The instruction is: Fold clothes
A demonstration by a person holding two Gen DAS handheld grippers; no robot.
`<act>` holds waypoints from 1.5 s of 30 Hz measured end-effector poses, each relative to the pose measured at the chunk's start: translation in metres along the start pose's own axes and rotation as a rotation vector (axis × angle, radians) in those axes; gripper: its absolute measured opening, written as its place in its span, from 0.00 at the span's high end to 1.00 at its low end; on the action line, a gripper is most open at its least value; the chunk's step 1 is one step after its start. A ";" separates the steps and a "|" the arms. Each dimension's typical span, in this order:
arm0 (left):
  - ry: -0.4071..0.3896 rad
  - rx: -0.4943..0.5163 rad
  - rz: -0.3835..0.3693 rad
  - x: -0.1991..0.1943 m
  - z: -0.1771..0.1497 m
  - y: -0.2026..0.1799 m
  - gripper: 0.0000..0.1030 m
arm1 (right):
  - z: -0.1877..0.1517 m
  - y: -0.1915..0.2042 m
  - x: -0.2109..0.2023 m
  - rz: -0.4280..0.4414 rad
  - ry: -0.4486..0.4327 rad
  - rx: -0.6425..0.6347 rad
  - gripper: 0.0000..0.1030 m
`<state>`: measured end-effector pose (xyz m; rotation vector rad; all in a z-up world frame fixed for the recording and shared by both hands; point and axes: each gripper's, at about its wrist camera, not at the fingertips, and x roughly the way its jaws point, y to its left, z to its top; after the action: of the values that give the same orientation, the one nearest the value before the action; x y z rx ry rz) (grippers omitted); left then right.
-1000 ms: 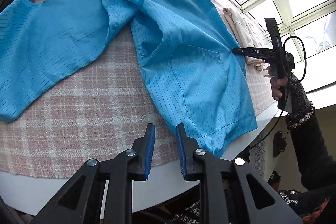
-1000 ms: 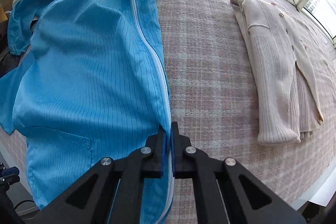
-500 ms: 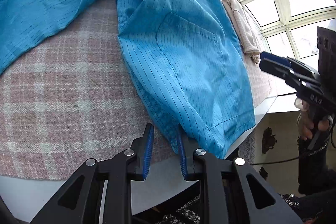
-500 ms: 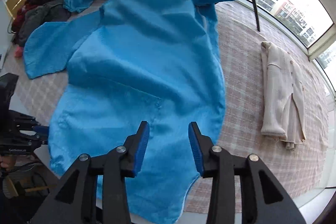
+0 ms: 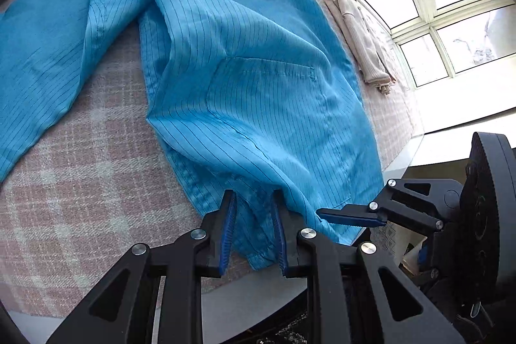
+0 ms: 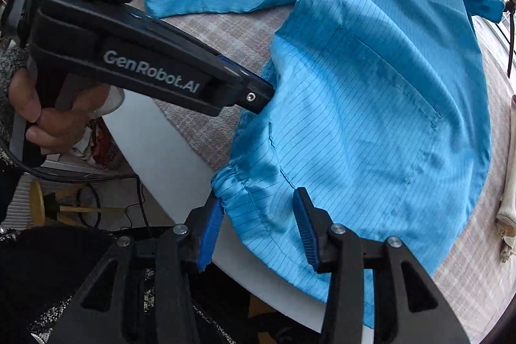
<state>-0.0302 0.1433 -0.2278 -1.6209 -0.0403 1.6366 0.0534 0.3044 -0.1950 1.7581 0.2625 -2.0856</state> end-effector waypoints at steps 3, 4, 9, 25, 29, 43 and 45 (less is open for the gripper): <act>0.019 -0.044 -0.006 0.002 -0.013 0.007 0.67 | 0.002 -0.020 0.002 0.007 -0.011 0.100 0.95; 0.027 -0.061 -0.011 0.003 -0.018 0.009 0.67 | 0.002 -0.026 -0.003 -0.001 -0.031 0.122 0.95; 0.065 -0.114 -0.043 0.016 -0.030 0.013 0.63 | 0.003 -0.044 -0.027 -0.022 -0.099 0.178 0.96; -0.026 -0.104 -0.104 -0.019 -0.067 0.026 0.99 | 0.007 0.003 -0.037 0.065 -0.134 0.115 0.95; -0.027 -0.101 -0.094 -0.020 -0.072 0.035 0.99 | 0.015 0.032 0.012 0.053 -0.053 0.051 0.95; -0.048 -0.147 -0.208 -0.031 -0.066 0.039 0.52 | 0.022 0.039 0.043 0.047 0.017 0.048 0.91; -0.039 -0.158 -0.173 -0.025 -0.059 0.040 0.51 | 0.022 0.041 0.044 0.042 0.017 0.042 0.91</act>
<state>-0.0040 0.0733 -0.2394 -1.6538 -0.3283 1.5632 0.0450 0.2512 -0.2287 1.7914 0.1858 -2.0616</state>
